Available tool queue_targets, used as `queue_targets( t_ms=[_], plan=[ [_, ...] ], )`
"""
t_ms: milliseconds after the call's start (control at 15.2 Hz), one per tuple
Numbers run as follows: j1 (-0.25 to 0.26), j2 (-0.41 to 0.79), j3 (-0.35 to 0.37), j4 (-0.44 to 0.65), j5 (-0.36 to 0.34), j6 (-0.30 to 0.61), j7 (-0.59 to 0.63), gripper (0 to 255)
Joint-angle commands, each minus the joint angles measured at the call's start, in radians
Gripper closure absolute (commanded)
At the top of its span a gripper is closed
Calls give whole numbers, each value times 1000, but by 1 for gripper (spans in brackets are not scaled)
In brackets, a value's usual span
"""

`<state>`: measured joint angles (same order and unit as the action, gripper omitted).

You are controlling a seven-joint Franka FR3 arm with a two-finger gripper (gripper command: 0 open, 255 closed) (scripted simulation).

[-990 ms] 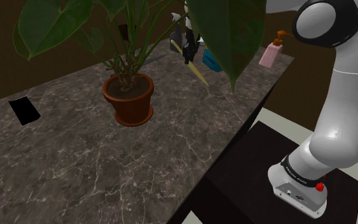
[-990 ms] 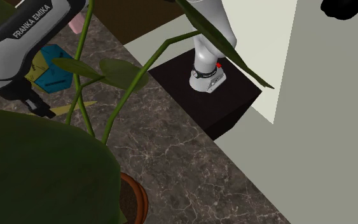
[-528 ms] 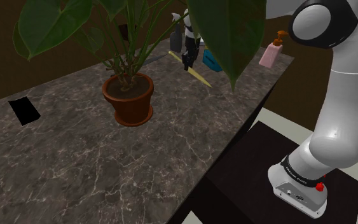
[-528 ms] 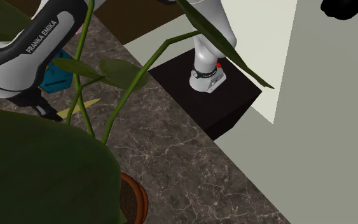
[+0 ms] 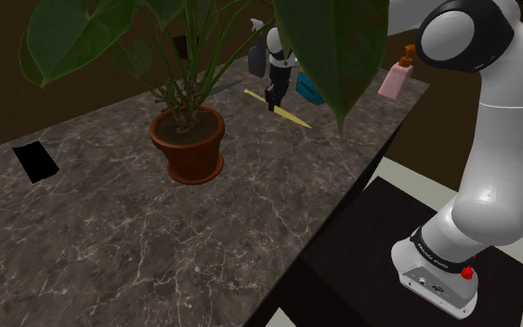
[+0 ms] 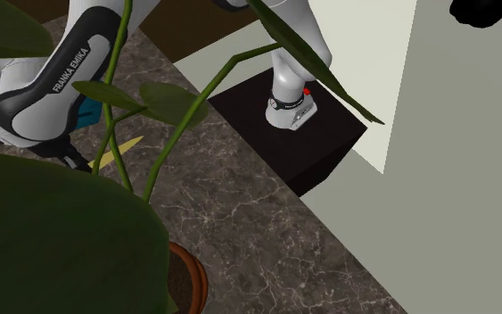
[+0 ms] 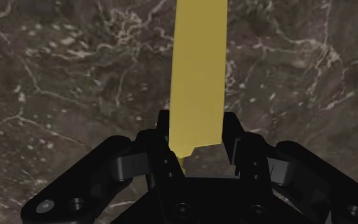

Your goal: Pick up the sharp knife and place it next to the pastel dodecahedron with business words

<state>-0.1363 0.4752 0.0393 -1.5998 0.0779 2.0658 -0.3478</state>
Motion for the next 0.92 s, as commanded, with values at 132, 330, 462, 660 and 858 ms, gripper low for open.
queue_targets(
  t_ms=[132, 330, 462, 660, 858],
  plan=[
    [0, 1, 0, -3, 0, 5, 0, 255],
    [0, 1, 0, -3, 0, 4, 0, 255],
    [0, 1, 0, -3, 0, 4, 0, 0],
    [0, 1, 0, -3, 0, 4, 0, 0],
    [-3, -22, -1, 31, -1, -52, 0, 0]
  ],
)
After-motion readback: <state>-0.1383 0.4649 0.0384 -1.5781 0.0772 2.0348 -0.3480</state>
